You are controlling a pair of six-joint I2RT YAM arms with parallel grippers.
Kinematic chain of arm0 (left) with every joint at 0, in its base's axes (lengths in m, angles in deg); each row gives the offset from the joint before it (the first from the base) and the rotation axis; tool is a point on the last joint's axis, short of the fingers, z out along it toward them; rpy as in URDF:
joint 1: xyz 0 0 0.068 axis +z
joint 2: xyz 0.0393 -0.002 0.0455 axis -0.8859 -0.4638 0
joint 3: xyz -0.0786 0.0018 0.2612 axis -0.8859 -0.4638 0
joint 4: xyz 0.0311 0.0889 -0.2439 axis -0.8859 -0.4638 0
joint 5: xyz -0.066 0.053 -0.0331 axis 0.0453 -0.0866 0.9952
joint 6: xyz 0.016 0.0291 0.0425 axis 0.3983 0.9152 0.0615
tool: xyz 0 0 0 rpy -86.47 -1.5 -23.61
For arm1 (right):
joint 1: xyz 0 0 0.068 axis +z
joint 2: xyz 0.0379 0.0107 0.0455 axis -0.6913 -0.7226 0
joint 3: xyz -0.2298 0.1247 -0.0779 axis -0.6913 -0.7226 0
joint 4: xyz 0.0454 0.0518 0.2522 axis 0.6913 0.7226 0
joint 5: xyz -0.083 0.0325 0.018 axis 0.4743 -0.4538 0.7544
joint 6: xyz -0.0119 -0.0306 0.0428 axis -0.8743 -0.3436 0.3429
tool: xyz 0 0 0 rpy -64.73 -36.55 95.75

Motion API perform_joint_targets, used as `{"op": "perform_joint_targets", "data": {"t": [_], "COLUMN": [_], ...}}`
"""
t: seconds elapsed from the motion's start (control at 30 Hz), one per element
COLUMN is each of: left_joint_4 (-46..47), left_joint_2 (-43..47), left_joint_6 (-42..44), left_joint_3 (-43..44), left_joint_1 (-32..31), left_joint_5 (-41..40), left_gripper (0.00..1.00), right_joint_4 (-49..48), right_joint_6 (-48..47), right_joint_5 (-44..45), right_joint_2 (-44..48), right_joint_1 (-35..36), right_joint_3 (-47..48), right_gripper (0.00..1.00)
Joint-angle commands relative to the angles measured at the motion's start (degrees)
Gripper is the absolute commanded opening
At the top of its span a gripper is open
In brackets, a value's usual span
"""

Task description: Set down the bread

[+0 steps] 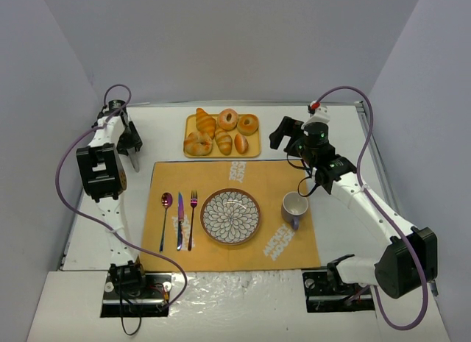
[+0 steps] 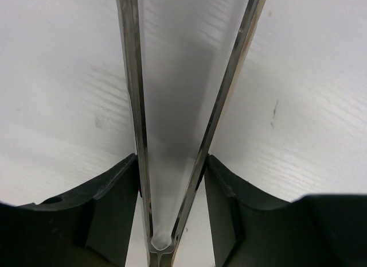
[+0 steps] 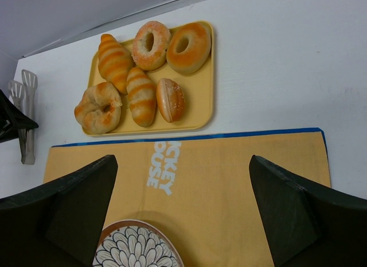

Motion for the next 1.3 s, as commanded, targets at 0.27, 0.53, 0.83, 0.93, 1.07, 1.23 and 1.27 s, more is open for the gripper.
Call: {"op": "perform_joint_targets", "data": {"t": [0.27,0.53,0.83,0.93,1.07,1.23,1.27], "left_joint_4": [-3.0,-4.2,-5.3,-5.9,-6.1,-6.1,-5.9], "left_joint_2": [17.4,23.5,30.5,33.0,36.8,41.3,42.5], "left_joint_6": [-0.5,0.0,0.4,0.7,1.3,2.1,2.1], "left_joint_3": [-2.7,-5.5,-8.2,-9.1,-11.6,-15.5,-16.6], "left_joint_1": [-3.3,-5.5,-8.3,-9.6,-12.8,-15.9,-16.8], "left_joint_5": [-2.7,-5.2,-6.1,-5.9,-5.6,-4.9,-4.6], "left_gripper": [0.42,0.42,0.42,0.42,0.42,0.42,0.42], "right_joint_4": [-3.1,-3.6,-4.3,-4.6,-4.8,-4.7,-4.7], "right_joint_6": [0.7,0.8,1.1,1.2,1.1,0.7,0.7], "right_joint_5": [-0.5,-0.9,-1.4,-1.4,-1.4,-1.4,-1.2], "right_joint_2": [2.8,2.7,2.3,2.2,2.0,2.2,2.3], "right_joint_1": [-0.2,-0.2,-0.2,-0.1,-0.1,-0.2,-0.1], "right_joint_3": [-0.4,-0.5,-0.9,-1.0,-1.1,-1.1,-1.3], "right_gripper": [0.96,0.96,0.96,0.96,0.96,0.96,0.96]}}
